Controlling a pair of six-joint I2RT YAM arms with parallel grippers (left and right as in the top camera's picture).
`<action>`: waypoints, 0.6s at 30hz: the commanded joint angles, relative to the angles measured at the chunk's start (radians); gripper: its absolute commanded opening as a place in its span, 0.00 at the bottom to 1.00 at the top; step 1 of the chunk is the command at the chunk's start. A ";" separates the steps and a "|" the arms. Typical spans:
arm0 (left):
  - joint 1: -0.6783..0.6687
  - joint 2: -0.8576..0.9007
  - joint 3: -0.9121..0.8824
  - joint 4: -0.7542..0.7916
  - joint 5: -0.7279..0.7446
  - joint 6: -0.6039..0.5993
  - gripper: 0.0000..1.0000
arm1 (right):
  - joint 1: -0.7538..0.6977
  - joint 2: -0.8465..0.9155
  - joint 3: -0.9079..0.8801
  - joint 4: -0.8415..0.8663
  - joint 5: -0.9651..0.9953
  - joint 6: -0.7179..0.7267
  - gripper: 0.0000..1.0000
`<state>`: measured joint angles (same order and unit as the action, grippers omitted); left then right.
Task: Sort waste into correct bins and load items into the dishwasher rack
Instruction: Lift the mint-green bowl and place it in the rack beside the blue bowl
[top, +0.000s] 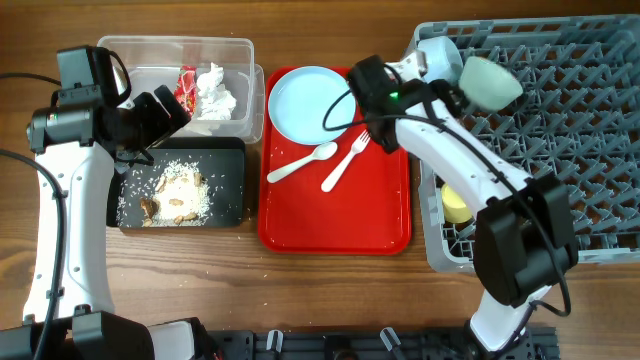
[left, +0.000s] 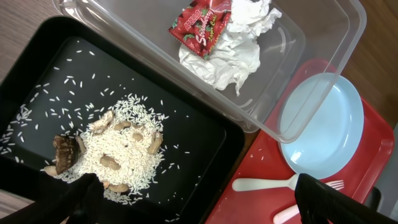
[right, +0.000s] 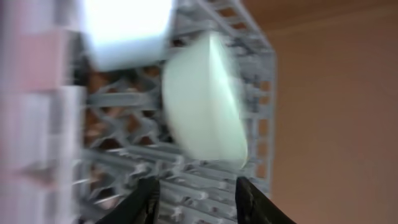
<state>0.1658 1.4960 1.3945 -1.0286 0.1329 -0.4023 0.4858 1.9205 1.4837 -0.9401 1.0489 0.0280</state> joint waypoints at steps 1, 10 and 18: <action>0.005 -0.006 0.014 0.003 0.012 0.005 1.00 | -0.002 -0.051 0.008 0.014 -0.188 0.011 0.43; 0.005 -0.006 0.014 0.003 0.012 0.005 1.00 | -0.136 -0.316 0.044 0.067 -0.491 0.378 0.65; 0.005 -0.006 0.014 0.003 0.012 0.005 1.00 | -0.549 -0.398 0.040 0.068 -0.981 0.434 0.73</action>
<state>0.1658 1.4956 1.3945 -1.0286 0.1326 -0.4023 0.0841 1.4960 1.5276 -0.8696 0.3973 0.4160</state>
